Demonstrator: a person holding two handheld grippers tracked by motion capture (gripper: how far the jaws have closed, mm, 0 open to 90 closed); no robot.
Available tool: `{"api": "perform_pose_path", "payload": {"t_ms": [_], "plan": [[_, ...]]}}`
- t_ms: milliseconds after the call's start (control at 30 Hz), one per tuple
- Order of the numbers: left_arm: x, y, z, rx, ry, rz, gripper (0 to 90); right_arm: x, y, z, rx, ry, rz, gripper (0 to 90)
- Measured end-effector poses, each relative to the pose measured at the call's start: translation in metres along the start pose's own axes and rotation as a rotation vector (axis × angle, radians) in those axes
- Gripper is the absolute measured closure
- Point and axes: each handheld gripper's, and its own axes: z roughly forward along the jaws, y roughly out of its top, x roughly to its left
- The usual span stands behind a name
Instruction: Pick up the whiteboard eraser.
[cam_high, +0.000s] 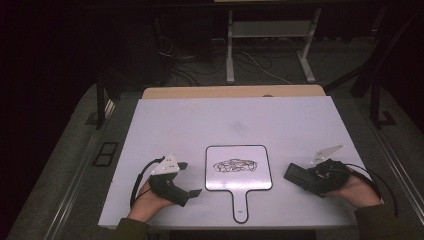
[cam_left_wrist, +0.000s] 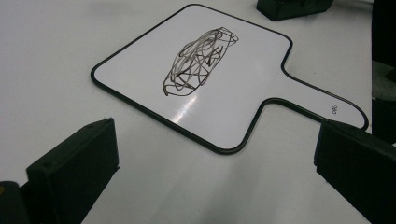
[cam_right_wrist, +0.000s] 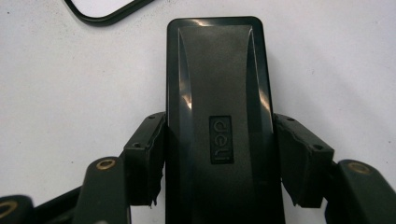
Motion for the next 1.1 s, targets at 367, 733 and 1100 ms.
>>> {"api": "perform_pose_path", "payload": {"t_ms": [367, 733, 1100], "plan": [[-0.0012, 0.0, 0.0005, 0.003, -0.003, 0.003, 0.0, 0.0001, 0.0012, -0.0001, 0.004, -0.002, 0.009, 38.4], [-0.0024, 0.0005, 0.0011, 0.006, -0.007, 0.01, 0.0, -0.0009, 0.0039, 0.0004, 0.019, 0.007, -0.004, 38.6], [-0.003, 0.0002, 0.0022, 0.008, -0.01, 0.018, 0.0, -0.002, 0.0036, -0.0006, 0.008, 0.013, 0.004, 38.9]]}}
